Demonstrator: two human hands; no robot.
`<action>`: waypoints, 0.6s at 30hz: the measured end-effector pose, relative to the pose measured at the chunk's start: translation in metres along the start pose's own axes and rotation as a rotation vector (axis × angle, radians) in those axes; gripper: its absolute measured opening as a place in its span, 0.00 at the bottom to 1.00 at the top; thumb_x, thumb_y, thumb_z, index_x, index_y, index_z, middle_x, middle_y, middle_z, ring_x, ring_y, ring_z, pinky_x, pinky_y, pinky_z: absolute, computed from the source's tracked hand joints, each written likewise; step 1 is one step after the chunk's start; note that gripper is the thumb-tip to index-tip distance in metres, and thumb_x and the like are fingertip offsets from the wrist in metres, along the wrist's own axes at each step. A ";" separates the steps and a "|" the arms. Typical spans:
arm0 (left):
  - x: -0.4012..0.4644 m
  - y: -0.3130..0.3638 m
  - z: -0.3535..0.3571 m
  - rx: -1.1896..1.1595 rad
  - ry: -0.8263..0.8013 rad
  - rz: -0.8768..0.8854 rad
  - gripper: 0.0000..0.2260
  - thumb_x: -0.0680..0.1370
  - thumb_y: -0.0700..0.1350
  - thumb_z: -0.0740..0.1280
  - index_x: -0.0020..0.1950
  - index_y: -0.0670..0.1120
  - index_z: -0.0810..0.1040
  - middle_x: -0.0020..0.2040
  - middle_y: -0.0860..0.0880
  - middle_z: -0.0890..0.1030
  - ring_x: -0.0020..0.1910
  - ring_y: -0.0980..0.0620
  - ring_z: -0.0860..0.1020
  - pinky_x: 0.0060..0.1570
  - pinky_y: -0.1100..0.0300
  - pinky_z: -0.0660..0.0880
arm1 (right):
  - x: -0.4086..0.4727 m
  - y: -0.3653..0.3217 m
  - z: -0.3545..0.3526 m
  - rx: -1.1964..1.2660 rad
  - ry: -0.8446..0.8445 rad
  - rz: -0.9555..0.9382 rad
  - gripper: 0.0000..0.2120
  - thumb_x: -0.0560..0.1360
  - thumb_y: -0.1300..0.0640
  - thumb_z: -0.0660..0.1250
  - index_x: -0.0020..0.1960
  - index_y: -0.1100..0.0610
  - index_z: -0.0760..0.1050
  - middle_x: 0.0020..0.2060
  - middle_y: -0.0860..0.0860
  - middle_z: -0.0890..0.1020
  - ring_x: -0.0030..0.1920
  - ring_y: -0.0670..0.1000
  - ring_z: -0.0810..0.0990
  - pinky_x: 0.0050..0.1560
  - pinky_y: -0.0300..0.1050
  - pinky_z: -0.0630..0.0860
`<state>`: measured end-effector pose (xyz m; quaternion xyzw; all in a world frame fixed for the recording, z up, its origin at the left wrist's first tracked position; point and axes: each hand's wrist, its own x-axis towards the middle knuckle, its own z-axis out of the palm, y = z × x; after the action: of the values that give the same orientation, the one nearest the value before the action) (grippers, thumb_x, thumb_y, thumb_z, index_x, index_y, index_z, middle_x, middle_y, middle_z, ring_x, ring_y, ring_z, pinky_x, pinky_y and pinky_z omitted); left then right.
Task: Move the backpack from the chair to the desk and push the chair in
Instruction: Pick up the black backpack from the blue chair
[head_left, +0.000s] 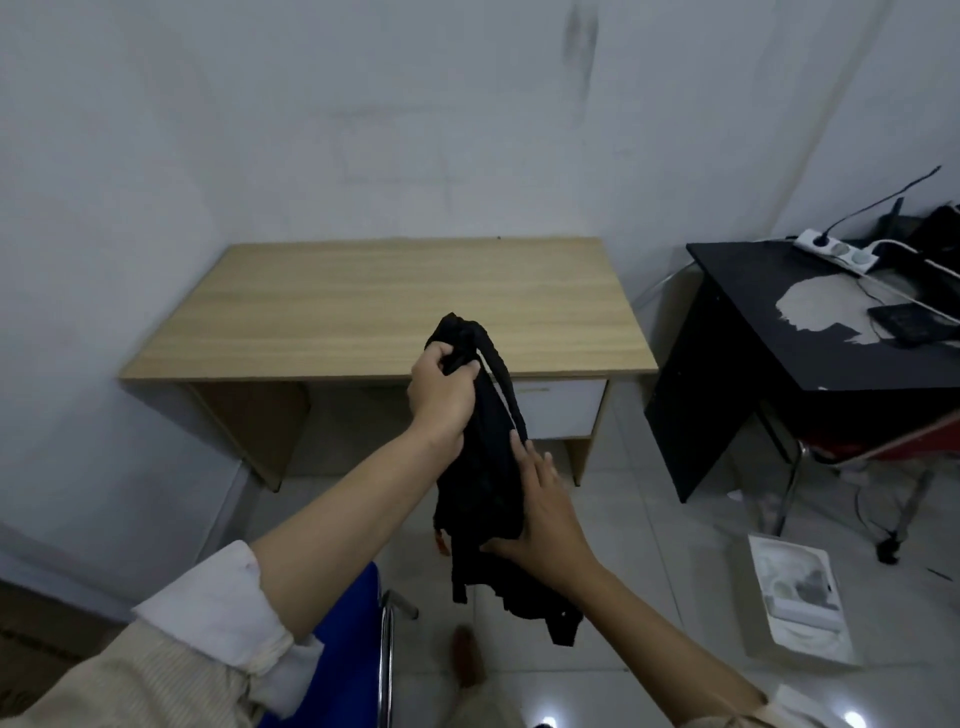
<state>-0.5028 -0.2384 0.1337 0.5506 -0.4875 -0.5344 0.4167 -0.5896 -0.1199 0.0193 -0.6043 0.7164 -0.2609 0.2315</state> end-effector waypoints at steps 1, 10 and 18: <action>0.009 0.004 0.005 -0.032 0.004 -0.008 0.02 0.78 0.39 0.65 0.48 0.45 0.74 0.52 0.41 0.80 0.52 0.39 0.79 0.54 0.44 0.77 | 0.013 -0.001 -0.001 0.054 0.039 -0.018 0.60 0.64 0.44 0.77 0.75 0.42 0.33 0.78 0.52 0.51 0.77 0.58 0.49 0.74 0.66 0.55; 0.102 0.048 0.014 -0.110 -0.042 0.078 0.04 0.78 0.41 0.66 0.50 0.42 0.73 0.50 0.42 0.80 0.50 0.42 0.79 0.55 0.41 0.78 | 0.131 -0.009 -0.013 0.464 0.271 -0.075 0.34 0.75 0.72 0.61 0.69 0.38 0.63 0.53 0.43 0.82 0.52 0.37 0.80 0.49 0.34 0.79; 0.207 0.101 -0.025 -0.071 -0.116 0.334 0.14 0.80 0.57 0.59 0.48 0.49 0.78 0.48 0.49 0.81 0.51 0.49 0.80 0.57 0.51 0.75 | 0.270 -0.051 -0.022 0.513 0.398 -0.120 0.25 0.73 0.76 0.60 0.62 0.53 0.75 0.47 0.46 0.84 0.48 0.44 0.82 0.44 0.49 0.82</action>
<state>-0.4968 -0.4616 0.1969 0.4152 -0.5764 -0.5053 0.4900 -0.6101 -0.3909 0.0650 -0.5046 0.6214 -0.5591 0.2159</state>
